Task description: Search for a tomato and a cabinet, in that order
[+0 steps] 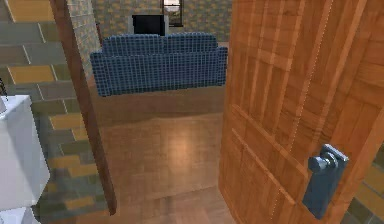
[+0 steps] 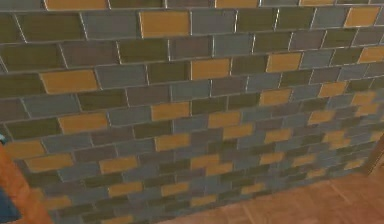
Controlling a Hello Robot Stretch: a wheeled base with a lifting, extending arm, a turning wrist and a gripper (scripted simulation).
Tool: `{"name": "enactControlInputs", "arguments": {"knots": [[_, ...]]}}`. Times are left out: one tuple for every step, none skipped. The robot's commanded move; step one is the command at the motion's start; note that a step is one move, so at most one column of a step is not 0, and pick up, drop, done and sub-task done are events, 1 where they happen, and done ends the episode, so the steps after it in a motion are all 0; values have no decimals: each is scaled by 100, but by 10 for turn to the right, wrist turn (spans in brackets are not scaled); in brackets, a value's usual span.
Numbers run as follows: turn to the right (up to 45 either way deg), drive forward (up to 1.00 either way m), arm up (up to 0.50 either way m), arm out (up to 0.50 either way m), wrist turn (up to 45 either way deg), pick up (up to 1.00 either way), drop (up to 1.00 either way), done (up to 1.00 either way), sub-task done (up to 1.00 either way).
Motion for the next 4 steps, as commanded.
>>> {"name": "enactControlInputs", "arguments": {"knots": [[-30, 0, 0, 0, 0, 0, 0, 0, 0], [0, 100, 0, 0, 0, 0, 0, 0, 0], [-30, 0, 0, 0, 0, 0, 0, 0, 0], [0, 60, 0, 0, 0, 0, 0, 0, 0]]}}
